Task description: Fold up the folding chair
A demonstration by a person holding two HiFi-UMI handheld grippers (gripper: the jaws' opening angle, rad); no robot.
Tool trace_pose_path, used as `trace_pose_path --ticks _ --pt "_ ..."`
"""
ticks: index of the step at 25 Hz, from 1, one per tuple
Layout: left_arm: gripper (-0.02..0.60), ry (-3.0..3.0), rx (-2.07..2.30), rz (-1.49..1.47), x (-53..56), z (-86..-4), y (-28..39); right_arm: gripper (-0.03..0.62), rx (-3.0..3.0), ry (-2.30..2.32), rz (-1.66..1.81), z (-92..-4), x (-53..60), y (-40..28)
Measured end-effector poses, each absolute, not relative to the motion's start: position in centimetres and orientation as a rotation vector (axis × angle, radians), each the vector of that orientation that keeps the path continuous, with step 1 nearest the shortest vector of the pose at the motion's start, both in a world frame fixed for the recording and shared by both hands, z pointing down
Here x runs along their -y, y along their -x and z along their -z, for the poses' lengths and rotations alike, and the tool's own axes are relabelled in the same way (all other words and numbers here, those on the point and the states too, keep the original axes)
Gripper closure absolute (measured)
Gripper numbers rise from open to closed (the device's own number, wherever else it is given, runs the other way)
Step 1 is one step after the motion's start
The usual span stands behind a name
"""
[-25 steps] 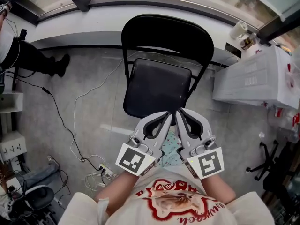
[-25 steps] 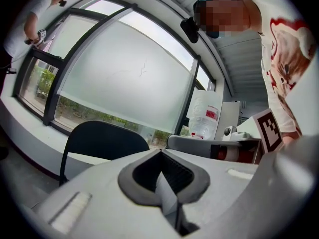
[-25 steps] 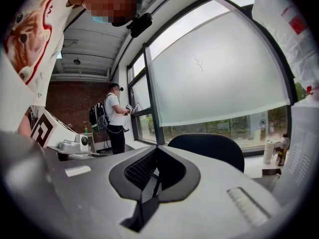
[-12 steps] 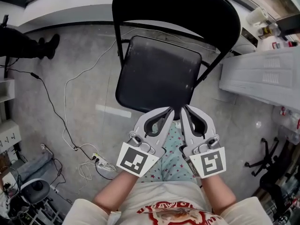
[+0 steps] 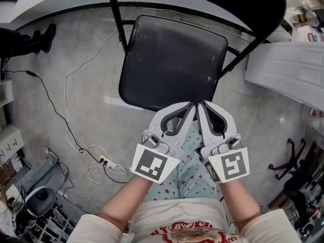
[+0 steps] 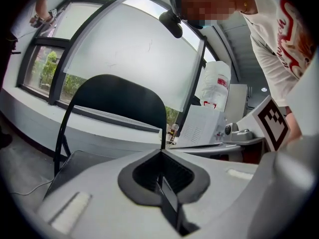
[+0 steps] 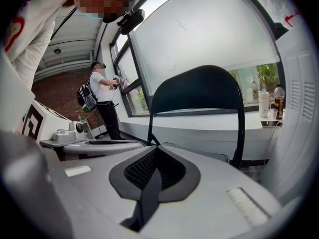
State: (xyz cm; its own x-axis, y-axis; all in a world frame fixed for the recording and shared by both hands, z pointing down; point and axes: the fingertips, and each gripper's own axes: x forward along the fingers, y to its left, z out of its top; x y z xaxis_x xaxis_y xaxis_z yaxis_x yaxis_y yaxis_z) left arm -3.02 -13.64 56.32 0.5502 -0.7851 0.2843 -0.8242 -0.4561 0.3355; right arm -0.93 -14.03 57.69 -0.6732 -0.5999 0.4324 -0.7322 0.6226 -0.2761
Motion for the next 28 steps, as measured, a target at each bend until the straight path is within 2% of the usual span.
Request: trace_pose_path --ticks 5,10,18,20,21,28 --pt "0.581 -2.343 1.273 -0.095 14.2 -57.4 2.7 0.571 2.540 -1.061 -0.632 -58.9 14.3 1.0" --pt "0.579 -2.248 1.201 0.077 13.3 -58.6 3.3 0.571 2.531 -1.058 -0.622 -59.4 14.7 1.2" --pt "0.393 -1.989 1.060 0.216 9.6 -64.5 4.8 0.571 2.512 -1.020 -0.613 -61.1 14.6 1.6" --pt "0.318 -1.892 1.019 0.289 8.7 -66.0 5.2 0.571 2.509 -1.008 -0.605 -61.6 14.5 1.6" --pt "0.300 -1.842 1.013 0.317 8.1 -66.9 5.5 0.571 2.507 -1.001 -0.603 -61.9 14.3 1.6" --pt "0.267 -1.592 1.097 0.363 4.1 -73.0 8.5 0.571 2.505 -0.967 -0.599 -62.8 13.8 2.4"
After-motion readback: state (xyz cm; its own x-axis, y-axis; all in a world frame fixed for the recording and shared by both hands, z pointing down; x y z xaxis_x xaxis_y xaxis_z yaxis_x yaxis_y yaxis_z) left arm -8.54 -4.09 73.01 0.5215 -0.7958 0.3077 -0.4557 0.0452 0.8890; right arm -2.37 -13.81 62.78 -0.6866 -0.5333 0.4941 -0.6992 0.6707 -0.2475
